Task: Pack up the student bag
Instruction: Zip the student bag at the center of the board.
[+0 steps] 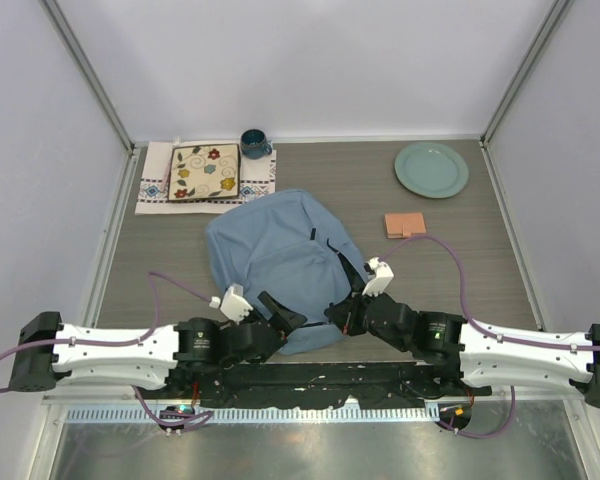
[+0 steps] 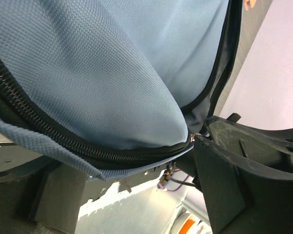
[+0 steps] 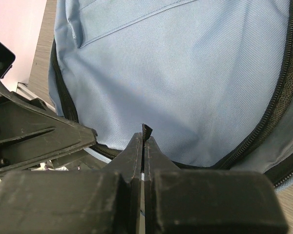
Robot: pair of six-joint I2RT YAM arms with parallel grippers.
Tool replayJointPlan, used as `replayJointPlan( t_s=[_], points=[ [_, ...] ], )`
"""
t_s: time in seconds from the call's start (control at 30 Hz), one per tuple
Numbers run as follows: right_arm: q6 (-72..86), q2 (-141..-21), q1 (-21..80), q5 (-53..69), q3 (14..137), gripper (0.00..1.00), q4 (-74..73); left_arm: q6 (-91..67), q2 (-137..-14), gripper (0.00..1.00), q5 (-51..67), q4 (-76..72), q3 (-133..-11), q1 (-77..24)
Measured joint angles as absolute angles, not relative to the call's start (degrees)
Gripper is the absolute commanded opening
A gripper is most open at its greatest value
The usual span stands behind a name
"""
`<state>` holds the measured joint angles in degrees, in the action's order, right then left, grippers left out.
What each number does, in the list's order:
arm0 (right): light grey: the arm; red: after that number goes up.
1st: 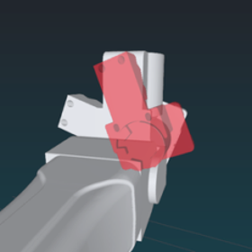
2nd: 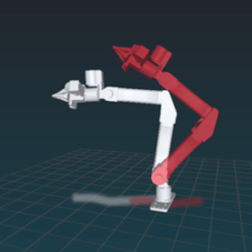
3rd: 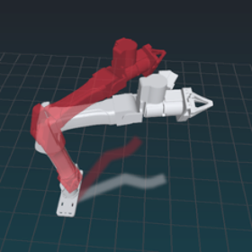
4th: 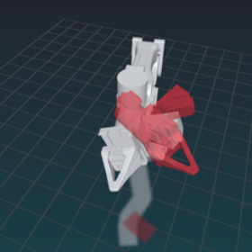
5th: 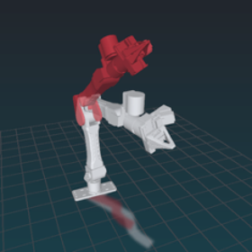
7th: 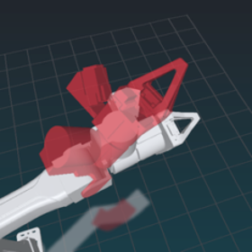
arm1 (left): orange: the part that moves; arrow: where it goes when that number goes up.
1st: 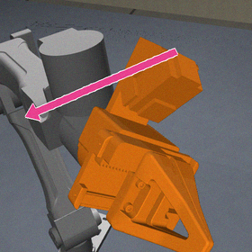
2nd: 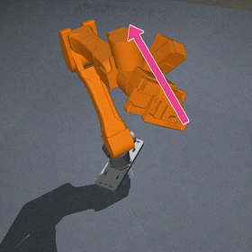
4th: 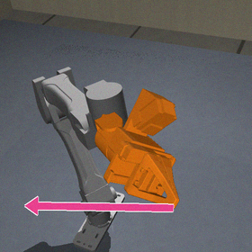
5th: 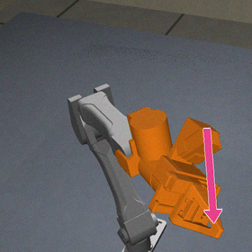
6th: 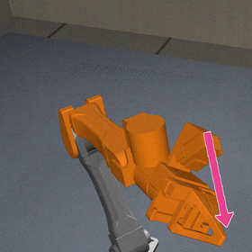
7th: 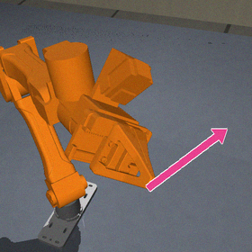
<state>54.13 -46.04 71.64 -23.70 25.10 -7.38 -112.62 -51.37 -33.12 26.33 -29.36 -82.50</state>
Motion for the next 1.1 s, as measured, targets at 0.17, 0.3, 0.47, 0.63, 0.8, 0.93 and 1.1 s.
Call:
replayJointPlan(
  t_s=[0.17, 0.3, 0.47, 0.63, 0.8, 0.93, 1.1],
  points=[
    [53.91, -45.98, 71.64, -23.64, 24.75, 0.01, -7.35, -114.04, -51.42, 0.35, -34.17, 22.24, -26.68, -82.5],
    [53.91, -45.74, 71.66, -23.2, 24.25, 0.01, -7.35, -114.72, -49.74, 0.06, -34.89, 20.14, -23.14, -82.56],
    [54.19, -44.31, 71.9, -23.73, 23.73, 0.01, -8.47, -115.24, -44.47, 0.0, -34.89, 20.16, -19.99, -82.56],
    [55.46, -39.57, 71.94, -28.21, 23.73, 0.01, -13.15, -115.37, -38.83, 0.0, -34.87, 24.86, -19.25, -82.56],
    [57.45, -36.1, 72.27, -32.82, 23.79, 0.01, -17.04, -115.74, -33.15, 0.0, -34.74, 30.44, -19.2, -82.56],
    [60.69, -34.83, 72.38, -36.4, 23.83, 0.01, -19.59, -116.11, -24.58, 0.0, -34.7, 35.88, -17.45, -82.63],
    [64.64, -34.5, 72.64, -37.93, 23.77, 0.01, -20.23, -115.94, -17.56, 0.42, -34.41, 40.25, -16.03, -82.76]
  ],
)
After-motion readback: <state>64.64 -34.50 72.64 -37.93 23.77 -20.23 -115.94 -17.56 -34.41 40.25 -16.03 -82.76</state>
